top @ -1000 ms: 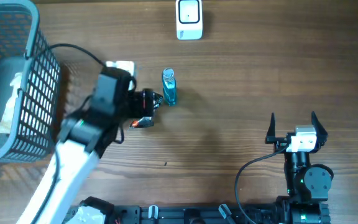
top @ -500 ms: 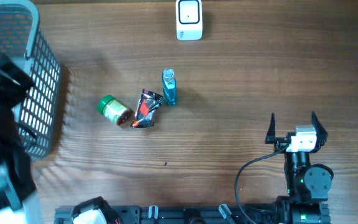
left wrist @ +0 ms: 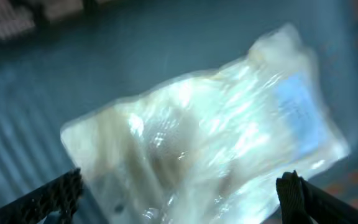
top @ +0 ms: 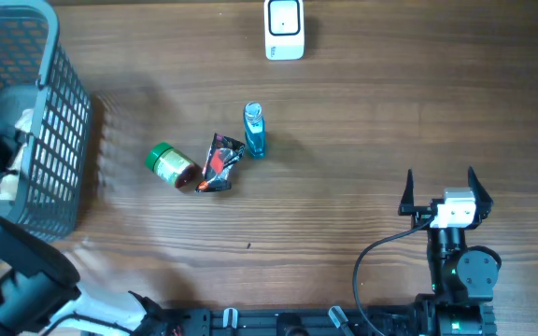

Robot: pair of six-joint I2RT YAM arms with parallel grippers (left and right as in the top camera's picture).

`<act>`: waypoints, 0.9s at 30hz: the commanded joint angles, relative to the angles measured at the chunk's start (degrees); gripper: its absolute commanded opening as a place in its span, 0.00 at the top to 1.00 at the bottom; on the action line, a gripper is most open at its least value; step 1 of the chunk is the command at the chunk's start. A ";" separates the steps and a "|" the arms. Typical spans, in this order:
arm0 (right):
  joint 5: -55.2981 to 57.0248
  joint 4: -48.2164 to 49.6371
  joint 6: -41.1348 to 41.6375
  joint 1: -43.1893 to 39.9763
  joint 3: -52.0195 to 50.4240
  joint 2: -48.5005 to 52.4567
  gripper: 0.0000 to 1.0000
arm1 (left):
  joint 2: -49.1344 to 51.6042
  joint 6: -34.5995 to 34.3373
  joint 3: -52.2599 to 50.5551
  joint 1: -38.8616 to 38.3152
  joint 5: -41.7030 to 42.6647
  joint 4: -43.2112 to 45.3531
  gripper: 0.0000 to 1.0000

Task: Scan the item barcode
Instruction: 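Reach the left gripper into the basket and grasp the Pantree bag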

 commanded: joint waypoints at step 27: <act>0.57 0.24 -0.33 0.11 -0.04 -0.46 0.00 | 1.68 -8.98 -30.10 4.81 27.82 36.70 0.00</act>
